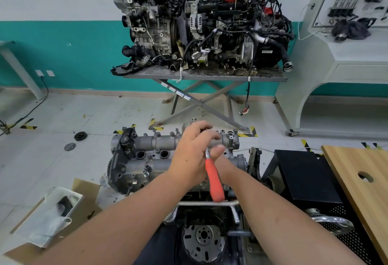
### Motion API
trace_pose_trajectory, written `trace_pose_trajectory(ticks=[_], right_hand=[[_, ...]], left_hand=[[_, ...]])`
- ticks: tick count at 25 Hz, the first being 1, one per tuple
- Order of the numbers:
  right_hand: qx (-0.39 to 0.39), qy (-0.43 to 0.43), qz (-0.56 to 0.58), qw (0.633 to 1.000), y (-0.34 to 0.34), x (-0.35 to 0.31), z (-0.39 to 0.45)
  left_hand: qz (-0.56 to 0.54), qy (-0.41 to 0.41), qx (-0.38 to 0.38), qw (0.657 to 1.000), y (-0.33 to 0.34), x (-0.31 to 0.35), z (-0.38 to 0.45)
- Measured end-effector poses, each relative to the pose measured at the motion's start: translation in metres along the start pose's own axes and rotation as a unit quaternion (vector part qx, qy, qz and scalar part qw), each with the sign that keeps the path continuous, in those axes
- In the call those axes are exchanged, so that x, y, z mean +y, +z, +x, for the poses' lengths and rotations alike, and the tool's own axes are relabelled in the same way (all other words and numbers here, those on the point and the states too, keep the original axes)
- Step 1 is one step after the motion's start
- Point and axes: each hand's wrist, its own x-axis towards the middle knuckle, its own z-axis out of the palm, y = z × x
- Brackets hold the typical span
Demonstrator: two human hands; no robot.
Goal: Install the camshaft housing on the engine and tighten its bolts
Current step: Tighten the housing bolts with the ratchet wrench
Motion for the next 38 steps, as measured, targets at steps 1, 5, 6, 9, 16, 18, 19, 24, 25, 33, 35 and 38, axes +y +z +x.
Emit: trace_pose_trajectory(ticks=[1, 5, 6, 9, 16, 18, 19, 24, 25, 33, 35, 38], right_hand=[[-0.057, -0.012, 0.02, 0.998, -0.005, 0.002, -0.006], [-0.081, -0.017, 0.081, 0.993, -0.001, -0.003, -0.002], [-0.081, -0.012, 0.082, 0.993, 0.0, -0.002, -0.003], [-0.078, 0.013, 0.089, 0.993, -0.005, -0.002, -0.003], [-0.081, 0.018, 0.065, 0.994, -0.003, -0.003, -0.006], [-0.073, 0.013, 0.061, 0.995, -0.003, -0.003, -0.007], [-0.073, 0.011, 0.06, 0.995, -0.004, -0.004, -0.007], [-0.073, 0.009, 0.039, 0.996, -0.004, -0.006, -0.007], [-0.071, 0.007, 0.035, 0.997, -0.005, -0.007, -0.007], [0.025, -0.002, 0.208, 0.978, -0.007, -0.013, -0.007], [0.006, -0.006, 0.179, 0.984, -0.008, -0.013, -0.004], [-0.074, -0.014, 0.072, 0.995, -0.006, -0.011, -0.012]], left_hand=[[-0.087, -0.058, 0.008, 0.995, 0.002, 0.0, 0.0], [-0.353, -0.263, 0.096, 0.893, 0.007, 0.007, 0.01], [-0.388, -0.305, 0.097, 0.864, 0.007, 0.008, 0.013], [-0.442, -0.398, 0.079, 0.8, 0.002, 0.005, 0.02], [-0.33, -0.461, -0.114, 0.816, -0.03, 0.007, 0.051], [-0.217, -0.42, -0.202, 0.857, -0.035, 0.018, 0.059], [-0.159, -0.402, -0.232, 0.871, -0.037, 0.021, 0.064], [0.158, -0.178, -0.342, 0.909, -0.042, 0.034, 0.074], [0.21, -0.123, -0.356, 0.902, -0.041, 0.037, 0.071], [0.245, 0.174, -0.022, 0.954, -0.016, 0.004, 0.015], [0.114, 0.079, -0.021, 0.99, -0.009, -0.001, 0.009], [-0.055, -0.031, 0.0, 0.998, -0.005, -0.01, 0.004]])
